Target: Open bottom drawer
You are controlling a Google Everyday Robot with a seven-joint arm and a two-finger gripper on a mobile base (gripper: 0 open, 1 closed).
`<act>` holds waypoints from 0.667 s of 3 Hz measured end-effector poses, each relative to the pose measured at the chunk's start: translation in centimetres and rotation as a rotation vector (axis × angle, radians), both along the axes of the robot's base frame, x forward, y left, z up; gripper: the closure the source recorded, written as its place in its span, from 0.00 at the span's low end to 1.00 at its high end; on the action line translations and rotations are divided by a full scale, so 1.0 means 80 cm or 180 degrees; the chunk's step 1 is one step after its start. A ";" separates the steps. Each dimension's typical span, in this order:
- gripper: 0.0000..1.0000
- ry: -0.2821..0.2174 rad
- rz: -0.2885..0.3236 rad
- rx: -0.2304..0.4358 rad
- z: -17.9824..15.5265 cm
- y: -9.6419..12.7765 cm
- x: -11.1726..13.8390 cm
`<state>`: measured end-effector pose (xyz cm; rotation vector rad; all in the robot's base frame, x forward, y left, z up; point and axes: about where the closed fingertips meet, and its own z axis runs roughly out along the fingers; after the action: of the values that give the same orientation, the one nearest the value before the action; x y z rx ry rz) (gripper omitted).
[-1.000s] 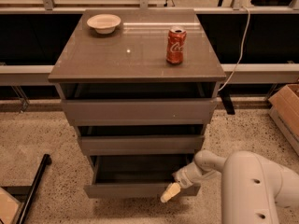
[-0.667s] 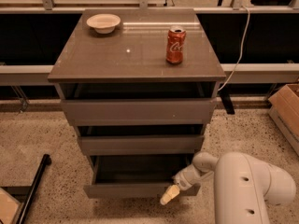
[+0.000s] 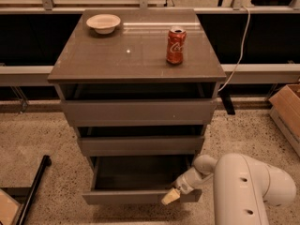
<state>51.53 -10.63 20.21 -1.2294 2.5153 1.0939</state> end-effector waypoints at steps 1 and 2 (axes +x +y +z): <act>0.63 0.0000 0.0000 0.0000 0.000 0.000 0.000; 0.86 0.0173 0.0057 -0.0011 0.003 0.001 -0.036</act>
Offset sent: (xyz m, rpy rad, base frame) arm -0.1123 -0.0027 0.0143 -0.0181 0.2104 0.0686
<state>48.64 -10.58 20.43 -1.2420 2.5515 1.1427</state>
